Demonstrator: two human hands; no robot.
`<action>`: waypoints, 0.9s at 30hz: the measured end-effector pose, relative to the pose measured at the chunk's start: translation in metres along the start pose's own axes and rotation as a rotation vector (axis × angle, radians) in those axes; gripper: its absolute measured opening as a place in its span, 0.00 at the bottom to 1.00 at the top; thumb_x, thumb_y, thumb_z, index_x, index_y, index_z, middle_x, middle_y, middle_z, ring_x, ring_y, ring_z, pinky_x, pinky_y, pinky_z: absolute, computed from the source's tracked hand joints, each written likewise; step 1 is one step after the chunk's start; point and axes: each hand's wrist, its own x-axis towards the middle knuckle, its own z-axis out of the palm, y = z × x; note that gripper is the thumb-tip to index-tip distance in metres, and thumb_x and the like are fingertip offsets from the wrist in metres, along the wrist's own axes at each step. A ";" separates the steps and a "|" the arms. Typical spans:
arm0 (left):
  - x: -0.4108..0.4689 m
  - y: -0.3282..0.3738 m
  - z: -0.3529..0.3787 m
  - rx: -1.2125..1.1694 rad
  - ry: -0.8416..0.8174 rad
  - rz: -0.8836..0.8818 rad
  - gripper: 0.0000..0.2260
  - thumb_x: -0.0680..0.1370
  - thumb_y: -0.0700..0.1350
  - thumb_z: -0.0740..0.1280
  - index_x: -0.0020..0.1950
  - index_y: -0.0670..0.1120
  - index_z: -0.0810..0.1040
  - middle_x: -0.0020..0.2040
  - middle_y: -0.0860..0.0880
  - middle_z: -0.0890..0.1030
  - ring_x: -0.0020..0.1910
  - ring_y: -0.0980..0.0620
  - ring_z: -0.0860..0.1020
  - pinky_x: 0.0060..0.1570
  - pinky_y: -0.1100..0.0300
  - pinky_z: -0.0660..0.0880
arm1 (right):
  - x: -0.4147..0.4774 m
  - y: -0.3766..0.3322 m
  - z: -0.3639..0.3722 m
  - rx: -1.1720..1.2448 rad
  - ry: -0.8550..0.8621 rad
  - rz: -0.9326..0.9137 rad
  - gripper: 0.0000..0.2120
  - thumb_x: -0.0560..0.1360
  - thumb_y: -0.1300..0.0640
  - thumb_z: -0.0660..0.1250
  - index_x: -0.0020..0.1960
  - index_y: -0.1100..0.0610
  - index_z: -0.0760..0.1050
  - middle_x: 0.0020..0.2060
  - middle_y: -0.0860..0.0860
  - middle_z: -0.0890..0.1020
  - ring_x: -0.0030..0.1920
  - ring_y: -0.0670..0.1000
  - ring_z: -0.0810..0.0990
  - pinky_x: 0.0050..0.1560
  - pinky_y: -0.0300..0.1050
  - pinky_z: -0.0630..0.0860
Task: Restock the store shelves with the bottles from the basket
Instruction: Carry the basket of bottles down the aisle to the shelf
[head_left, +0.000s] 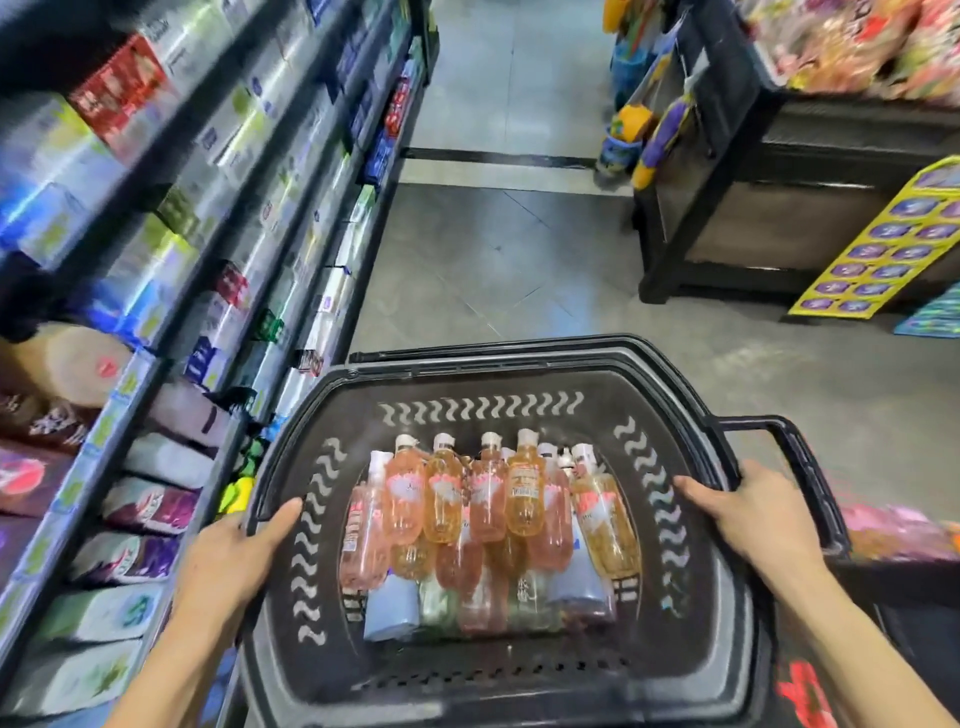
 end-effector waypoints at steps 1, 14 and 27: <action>0.014 0.009 0.001 -0.009 0.004 -0.002 0.21 0.75 0.64 0.70 0.45 0.45 0.81 0.41 0.44 0.80 0.41 0.44 0.76 0.44 0.51 0.71 | 0.016 -0.011 0.000 -0.001 -0.006 0.001 0.21 0.68 0.38 0.77 0.38 0.53 0.75 0.39 0.59 0.85 0.45 0.62 0.84 0.41 0.53 0.78; 0.156 0.114 0.023 -0.011 0.097 -0.208 0.31 0.69 0.75 0.66 0.42 0.45 0.81 0.41 0.42 0.85 0.46 0.41 0.82 0.48 0.49 0.77 | 0.256 -0.180 0.020 -0.056 -0.150 -0.159 0.20 0.70 0.40 0.78 0.39 0.56 0.75 0.33 0.52 0.81 0.39 0.59 0.81 0.39 0.52 0.78; 0.236 0.136 0.044 -0.416 0.257 -0.534 0.30 0.63 0.77 0.68 0.43 0.51 0.84 0.39 0.50 0.86 0.43 0.45 0.85 0.51 0.45 0.81 | 0.404 -0.399 0.078 -0.247 -0.229 -0.461 0.25 0.70 0.39 0.77 0.38 0.58 0.71 0.38 0.60 0.82 0.44 0.63 0.81 0.43 0.55 0.77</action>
